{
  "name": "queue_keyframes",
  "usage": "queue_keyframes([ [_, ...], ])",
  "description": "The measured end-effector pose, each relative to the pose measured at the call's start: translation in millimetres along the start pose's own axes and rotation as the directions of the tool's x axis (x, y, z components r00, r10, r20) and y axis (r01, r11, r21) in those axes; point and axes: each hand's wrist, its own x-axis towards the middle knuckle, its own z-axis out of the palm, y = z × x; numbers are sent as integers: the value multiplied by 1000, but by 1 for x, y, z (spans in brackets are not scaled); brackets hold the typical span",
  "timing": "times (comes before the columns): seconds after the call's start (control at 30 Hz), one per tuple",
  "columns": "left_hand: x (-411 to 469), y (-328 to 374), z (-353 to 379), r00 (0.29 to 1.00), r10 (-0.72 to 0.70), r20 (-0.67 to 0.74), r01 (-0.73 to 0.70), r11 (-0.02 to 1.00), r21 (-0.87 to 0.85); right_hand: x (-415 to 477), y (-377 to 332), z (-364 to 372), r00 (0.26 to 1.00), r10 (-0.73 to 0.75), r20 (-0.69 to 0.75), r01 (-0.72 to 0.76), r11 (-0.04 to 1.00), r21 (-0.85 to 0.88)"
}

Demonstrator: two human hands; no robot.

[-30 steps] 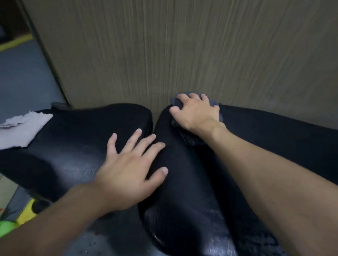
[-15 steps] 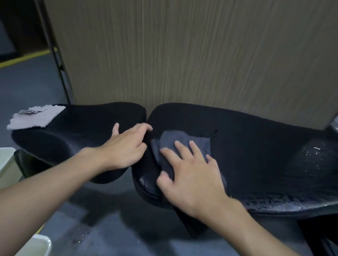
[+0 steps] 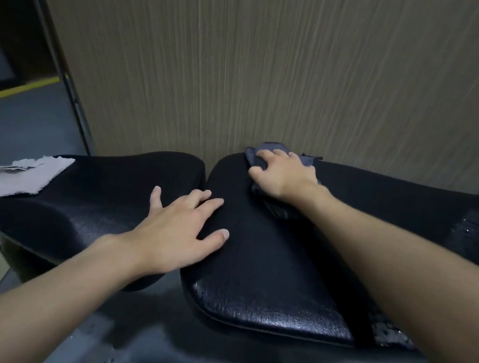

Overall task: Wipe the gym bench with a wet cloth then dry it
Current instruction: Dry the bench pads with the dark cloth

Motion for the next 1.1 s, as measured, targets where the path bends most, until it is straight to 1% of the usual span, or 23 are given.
queue_keyframes([
  [0.13, 2, -1, -1, 1000, -7, 21, 8, 999, -37, 36, 5, -7, 993, 111, 26, -111, 994, 17],
  [0.2, 2, -1, 0, 1000, -13, 15, 14, 999, -38, 37, 5, -5, 994, 110, 24, -111, 994, 7],
  [0.3, 3, -2, 1, 1000, -9, 10, 9, 999, -32, 19, 3, 1, 997, 71, 8, -71, 997, -15],
  [0.5, 1, 0, -1, 1000, -8, 10, 9, 999, -50, -72, -4, 7, 998, -61, -8, 61, 997, -39],
  [0.67, -4, 3, -4, 1000, -15, 19, 16, 999, -45, -172, -11, 4, 994, -106, 17, 107, 992, -61],
  [0.77, -4, 9, -10, 999, 4, 55, -3, 1000, -27, -200, -7, 0, 991, -130, 24, 131, 988, -86],
  [0.83, -3, 19, -16, 996, 79, 28, -79, 997, 10, -187, -3, -2, 992, -123, 30, 124, 991, -56],
  [0.9, 0, 32, -22, 990, 136, 22, -136, 991, -3, -160, 3, -2, 993, -113, 35, 115, 993, -32],
  [0.97, 2, 42, -28, 988, 139, 68, -137, 990, -26, -125, 13, -1, 995, -96, 17, 97, 995, -36],
  [1.1, 11, 49, -30, 970, 132, 203, -132, 991, -12, -55, 37, -3, 1000, -27, -15, 27, 999, -19],
])
